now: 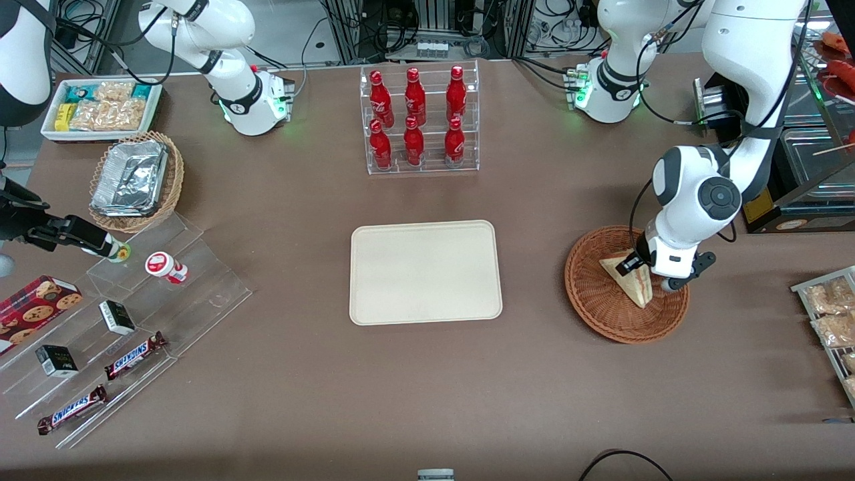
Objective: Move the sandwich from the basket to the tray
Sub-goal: 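Lower the open left gripper around the sandwich and close it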
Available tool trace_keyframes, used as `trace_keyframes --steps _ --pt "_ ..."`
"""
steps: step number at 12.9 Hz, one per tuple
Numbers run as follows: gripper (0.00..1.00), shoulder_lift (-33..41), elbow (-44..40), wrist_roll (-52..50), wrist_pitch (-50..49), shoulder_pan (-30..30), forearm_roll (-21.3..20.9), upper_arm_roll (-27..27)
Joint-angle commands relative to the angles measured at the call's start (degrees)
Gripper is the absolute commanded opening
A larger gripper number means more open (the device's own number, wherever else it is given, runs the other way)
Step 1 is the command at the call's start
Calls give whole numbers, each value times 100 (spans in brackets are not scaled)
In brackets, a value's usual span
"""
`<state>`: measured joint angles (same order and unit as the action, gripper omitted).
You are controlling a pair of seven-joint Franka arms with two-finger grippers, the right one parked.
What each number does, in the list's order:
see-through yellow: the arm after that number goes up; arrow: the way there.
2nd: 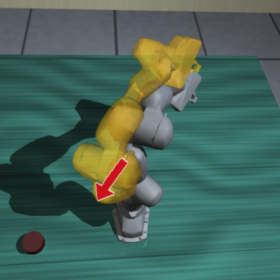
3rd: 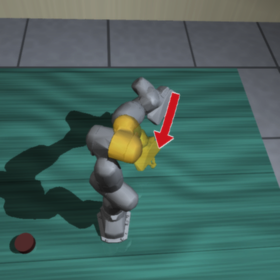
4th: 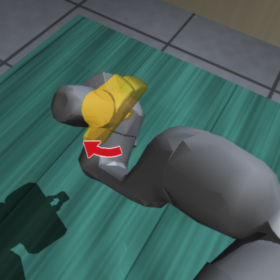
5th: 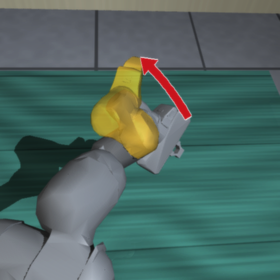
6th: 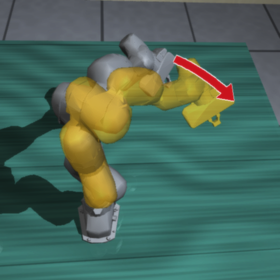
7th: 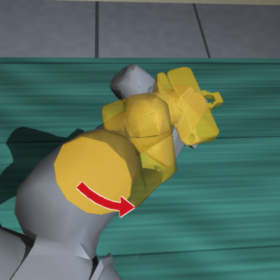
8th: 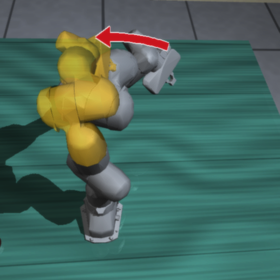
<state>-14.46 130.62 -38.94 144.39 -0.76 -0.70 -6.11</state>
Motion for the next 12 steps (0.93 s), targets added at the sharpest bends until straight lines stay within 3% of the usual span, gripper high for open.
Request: trace_keyframes --steps 1,5,12 --pt "0 40 -500 -52 -663 41 -35 -30" --pt "0 -136 -1853 404 -2334 216 -27 -65" --pt "0 -671 -2602 985 -2547 874 -18 -461"
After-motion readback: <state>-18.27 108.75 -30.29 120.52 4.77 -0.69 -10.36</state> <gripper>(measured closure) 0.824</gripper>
